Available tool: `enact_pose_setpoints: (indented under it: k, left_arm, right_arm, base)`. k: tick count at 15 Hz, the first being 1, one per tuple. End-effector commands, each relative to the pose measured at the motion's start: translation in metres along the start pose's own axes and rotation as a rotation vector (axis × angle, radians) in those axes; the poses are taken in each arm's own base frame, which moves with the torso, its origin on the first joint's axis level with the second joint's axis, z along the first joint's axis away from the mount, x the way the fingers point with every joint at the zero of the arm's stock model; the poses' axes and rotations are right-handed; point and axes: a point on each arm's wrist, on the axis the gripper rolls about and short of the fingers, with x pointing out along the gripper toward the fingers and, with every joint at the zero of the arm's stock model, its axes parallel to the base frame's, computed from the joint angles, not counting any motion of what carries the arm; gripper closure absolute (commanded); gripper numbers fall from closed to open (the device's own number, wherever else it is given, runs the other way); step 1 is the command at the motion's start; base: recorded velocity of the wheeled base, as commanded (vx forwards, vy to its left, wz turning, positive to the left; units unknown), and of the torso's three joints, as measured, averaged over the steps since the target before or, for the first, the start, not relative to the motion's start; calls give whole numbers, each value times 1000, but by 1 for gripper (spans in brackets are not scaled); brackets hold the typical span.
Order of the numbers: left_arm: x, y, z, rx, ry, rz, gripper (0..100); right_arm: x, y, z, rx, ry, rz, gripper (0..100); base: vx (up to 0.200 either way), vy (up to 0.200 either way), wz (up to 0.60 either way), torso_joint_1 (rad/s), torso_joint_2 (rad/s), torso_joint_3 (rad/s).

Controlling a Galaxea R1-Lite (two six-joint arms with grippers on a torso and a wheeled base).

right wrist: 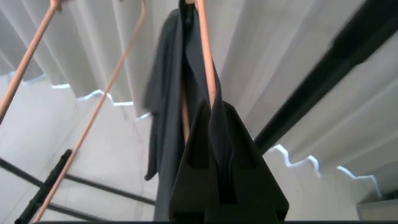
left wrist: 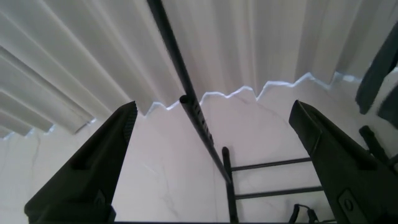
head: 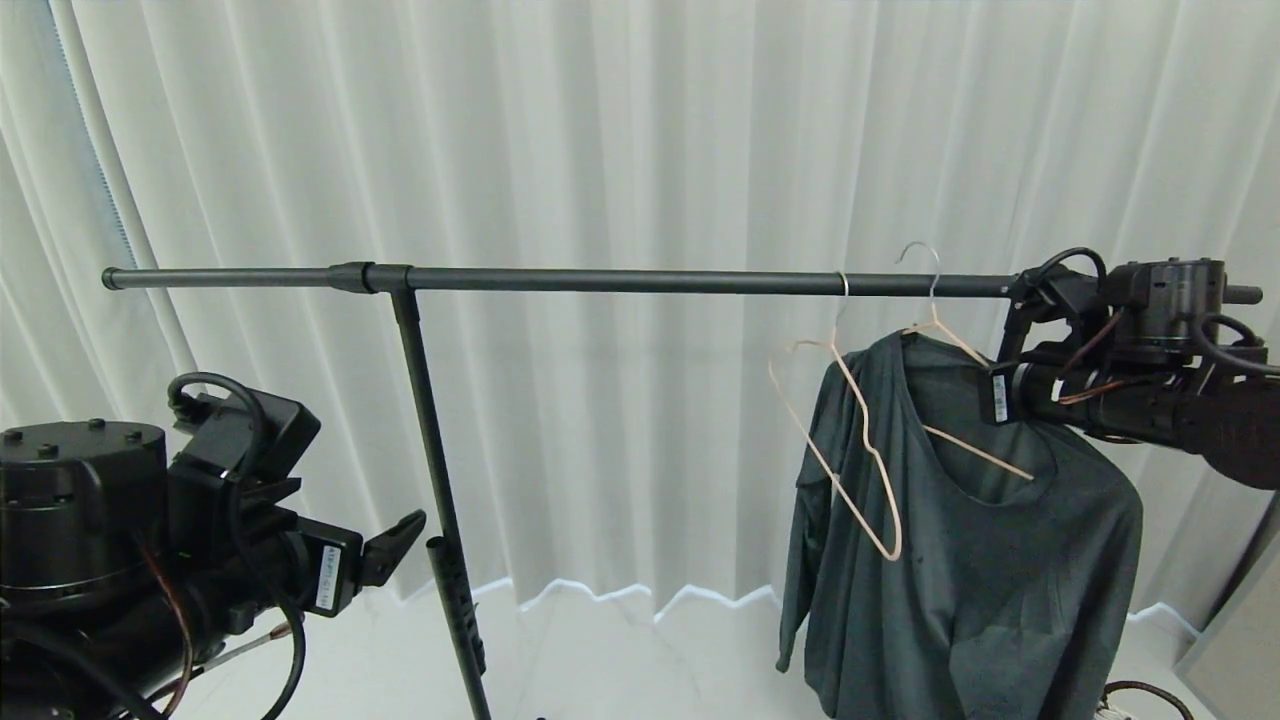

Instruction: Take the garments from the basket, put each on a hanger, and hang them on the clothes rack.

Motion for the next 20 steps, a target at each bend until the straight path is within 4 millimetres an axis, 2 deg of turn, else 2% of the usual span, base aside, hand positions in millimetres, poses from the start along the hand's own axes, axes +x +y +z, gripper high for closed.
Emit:
enact_pose_setpoints:
  k: [1, 8, 9, 12, 14, 17, 20]
  left_arm:
    - [-2, -6, 1, 14, -10, -20, 0]
    - [-6, -13, 3, 31, -22, -18, 0]
    - [-6, -13, 3, 31, -22, -18, 0]
    - [-7, -12, 1, 24, -13, 13, 0]
    - [-6, -12, -1, 26, -2, 34, 0]
    - [-6, -8, -7, 21, 24, 72, 0]
    - [-5, -4, -9, 14, 41, 114, 0]
  right_arm:
    - [6, 3, -8, -2, 29, 11, 100]
    - [6, 5, -9, -2, 36, 3, 100]
    - [5, 5, -8, -2, 31, 3, 0]
    - [-8, 5, 3, -4, -11, -1, 0]
    - [-24, 4, 10, 6, -45, -6, 0]
    - [-68, -3, 15, 38, -106, -45, 0]
    - [-111, -22, -4, 5, -61, -160, 0]
  base:
    - [0, 0, 0, 0, 0, 0]
    - [0, 0, 0, 0, 0, 0]
    - [0, 0, 0, 0, 0, 0]
    - [0, 0, 0, 0, 0, 0]
    - [0, 0, 0, 0, 0, 0]
    - [0, 0, 0, 0, 0, 0]
    - [0, 0, 0, 0, 0, 0]
